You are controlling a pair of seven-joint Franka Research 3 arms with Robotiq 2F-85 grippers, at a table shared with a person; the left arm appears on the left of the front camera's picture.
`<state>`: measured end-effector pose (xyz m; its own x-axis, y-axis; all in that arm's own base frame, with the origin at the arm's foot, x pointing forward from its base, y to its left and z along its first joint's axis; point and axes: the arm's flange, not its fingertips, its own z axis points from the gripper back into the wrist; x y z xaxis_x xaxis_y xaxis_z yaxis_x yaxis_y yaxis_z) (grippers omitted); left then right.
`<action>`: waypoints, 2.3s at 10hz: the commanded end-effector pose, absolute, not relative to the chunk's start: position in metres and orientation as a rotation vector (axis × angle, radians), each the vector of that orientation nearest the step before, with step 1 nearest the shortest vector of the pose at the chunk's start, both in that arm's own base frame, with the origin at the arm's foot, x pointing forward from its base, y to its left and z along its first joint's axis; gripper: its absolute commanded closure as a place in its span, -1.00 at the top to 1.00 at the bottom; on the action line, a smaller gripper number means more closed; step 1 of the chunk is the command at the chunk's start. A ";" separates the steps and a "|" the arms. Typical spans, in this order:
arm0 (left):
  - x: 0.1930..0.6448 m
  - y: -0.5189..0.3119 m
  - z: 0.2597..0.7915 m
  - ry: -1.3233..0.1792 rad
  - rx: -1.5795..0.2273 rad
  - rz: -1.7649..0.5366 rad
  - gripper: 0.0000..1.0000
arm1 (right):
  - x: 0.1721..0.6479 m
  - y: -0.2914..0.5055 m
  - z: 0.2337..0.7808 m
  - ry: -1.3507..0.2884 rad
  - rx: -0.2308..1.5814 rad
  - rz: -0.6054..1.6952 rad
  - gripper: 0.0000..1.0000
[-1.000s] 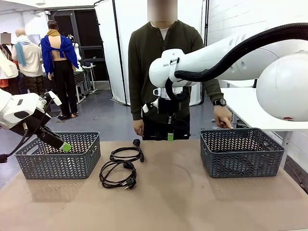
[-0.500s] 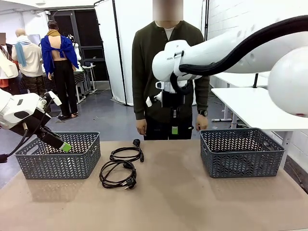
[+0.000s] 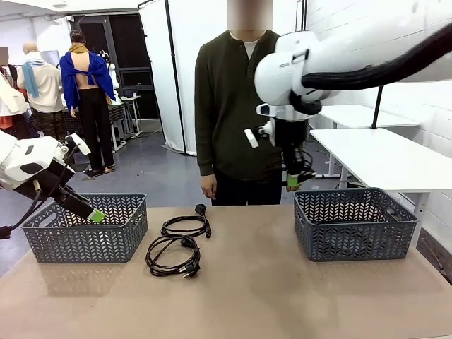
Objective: Organize the cables according to human instructions.
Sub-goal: Pick up a bundle of cables and place it in the basket indicated by the human.
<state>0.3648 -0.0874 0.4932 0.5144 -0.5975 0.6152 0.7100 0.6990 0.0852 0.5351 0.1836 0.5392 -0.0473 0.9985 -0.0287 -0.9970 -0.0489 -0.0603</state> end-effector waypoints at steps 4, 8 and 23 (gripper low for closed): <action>0.366 -0.087 0.493 -0.663 -0.188 -0.778 1.00 | 0.522 0.091 0.527 -0.092 -0.063 1.611 -1.00; 0.366 -0.087 0.493 -0.663 -0.188 -0.778 1.00 | 0.536 0.053 0.499 -0.094 -0.041 1.610 -1.00; 0.366 -0.087 0.493 -0.663 -0.188 -0.778 1.00 | 0.569 0.025 0.434 -0.123 0.016 1.551 0.32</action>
